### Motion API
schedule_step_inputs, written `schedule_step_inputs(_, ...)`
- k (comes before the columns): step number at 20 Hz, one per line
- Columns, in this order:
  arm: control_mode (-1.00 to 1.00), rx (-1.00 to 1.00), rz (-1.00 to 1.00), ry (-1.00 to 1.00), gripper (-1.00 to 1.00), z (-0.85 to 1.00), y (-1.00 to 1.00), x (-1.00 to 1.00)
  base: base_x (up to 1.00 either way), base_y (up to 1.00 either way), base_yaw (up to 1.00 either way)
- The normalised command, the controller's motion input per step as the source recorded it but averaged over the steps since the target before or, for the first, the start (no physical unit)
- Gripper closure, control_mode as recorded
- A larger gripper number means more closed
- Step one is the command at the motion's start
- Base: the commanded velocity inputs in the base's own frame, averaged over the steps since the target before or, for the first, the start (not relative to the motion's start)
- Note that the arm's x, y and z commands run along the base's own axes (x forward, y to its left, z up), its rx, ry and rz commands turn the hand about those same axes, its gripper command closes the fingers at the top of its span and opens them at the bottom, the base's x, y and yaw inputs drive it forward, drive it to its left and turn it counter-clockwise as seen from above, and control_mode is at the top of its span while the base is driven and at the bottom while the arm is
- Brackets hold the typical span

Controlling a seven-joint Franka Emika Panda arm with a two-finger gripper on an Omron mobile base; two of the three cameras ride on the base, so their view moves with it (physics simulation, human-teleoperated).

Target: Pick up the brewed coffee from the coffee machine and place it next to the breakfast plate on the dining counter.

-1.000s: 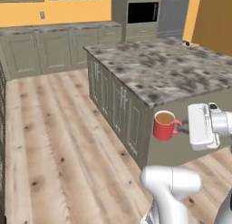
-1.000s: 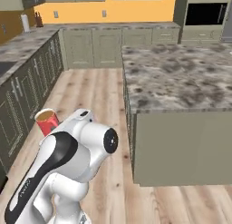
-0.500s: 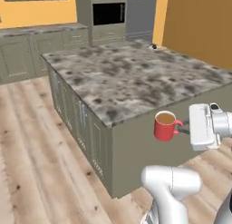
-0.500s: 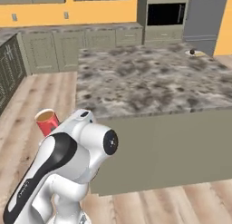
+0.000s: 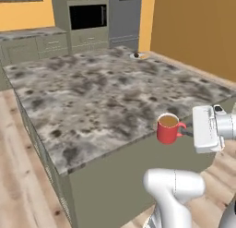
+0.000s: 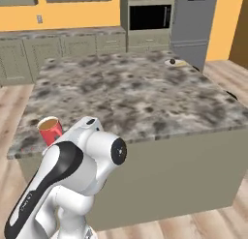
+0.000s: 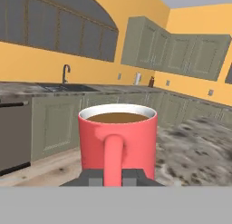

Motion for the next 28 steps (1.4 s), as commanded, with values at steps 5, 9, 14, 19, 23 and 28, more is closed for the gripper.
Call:
schedule_step_inputs(5, 1.00, 0.00, 0.00, 0.00, 1.00, 0.00, 0.00, 0.00, 0.82, -0.98, -0.07)
schedule_step_inputs(9, 1.00, 0.00, 0.00, 0.00, 1.00, 0.00, 0.00, 0.00, 0.24, -1.00, -0.04)
schedule_step_inputs(14, 1.00, 0.00, 0.00, 0.00, 1.00, 0.00, 0.00, 0.00, 0.18, -1.00, -0.03)
schedule_step_inputs(19, 1.00, 0.00, 0.00, 0.00, 1.00, 0.00, 0.00, 0.00, 0.38, -1.00, -0.02)
schedule_step_inputs(23, 1.00, 0.00, 0.00, 0.00, 1.00, 0.00, 0.00, 0.00, 0.44, -1.00, -0.03)
schedule_step_inputs(28, 1.00, 0.00, 0.00, 0.00, 1.00, 0.00, 0.00, 0.00, 0.45, -1.00, -0.02)
